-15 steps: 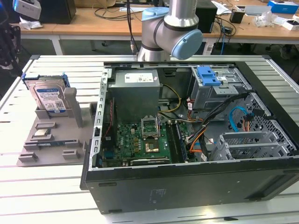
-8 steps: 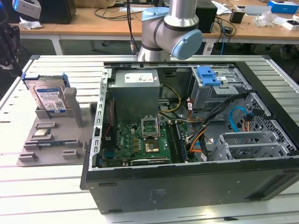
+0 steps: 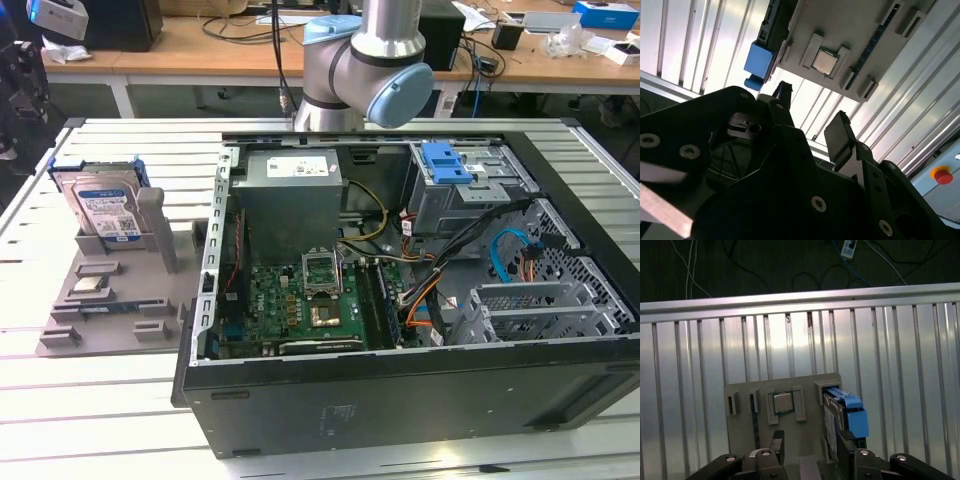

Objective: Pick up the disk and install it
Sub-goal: 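Pick up the disk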

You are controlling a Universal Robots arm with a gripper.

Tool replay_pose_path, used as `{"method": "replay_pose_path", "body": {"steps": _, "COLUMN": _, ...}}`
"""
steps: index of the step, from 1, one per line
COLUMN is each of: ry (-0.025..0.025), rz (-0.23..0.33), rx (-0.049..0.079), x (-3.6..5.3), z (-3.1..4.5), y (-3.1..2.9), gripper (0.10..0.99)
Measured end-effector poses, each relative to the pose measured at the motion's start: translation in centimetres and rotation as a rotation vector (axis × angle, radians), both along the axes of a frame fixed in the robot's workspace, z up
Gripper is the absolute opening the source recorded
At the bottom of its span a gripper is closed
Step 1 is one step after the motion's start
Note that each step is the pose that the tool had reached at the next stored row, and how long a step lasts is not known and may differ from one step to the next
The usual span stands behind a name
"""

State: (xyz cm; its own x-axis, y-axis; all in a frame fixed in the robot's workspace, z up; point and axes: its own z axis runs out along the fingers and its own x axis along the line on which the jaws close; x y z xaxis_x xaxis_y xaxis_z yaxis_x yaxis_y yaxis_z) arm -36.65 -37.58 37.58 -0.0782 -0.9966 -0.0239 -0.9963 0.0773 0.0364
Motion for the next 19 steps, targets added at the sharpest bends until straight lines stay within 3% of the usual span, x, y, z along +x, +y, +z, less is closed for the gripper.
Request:
{"method": "replay_pose_path", "body": {"steps": 3, "ry": 0.0000, "rz": 0.002, "rx": 0.000, "x": 0.03, "z": -0.01, "y": 0.22, "gripper": 0.541}}
{"method": "replay_pose_path", "body": {"steps": 7, "ry": 0.0001, "rz": 0.017, "rx": 0.000, "x": 0.28, "z": -0.39, "y": 1.52, "gripper": 0.541}}
{"method": "replay_pose_path", "body": {"steps": 19, "ry": 0.0000, "rz": 0.073, "rx": -0.002, "x": 0.59, "z": -3.04, "y": 3.62, "gripper": 0.541}}
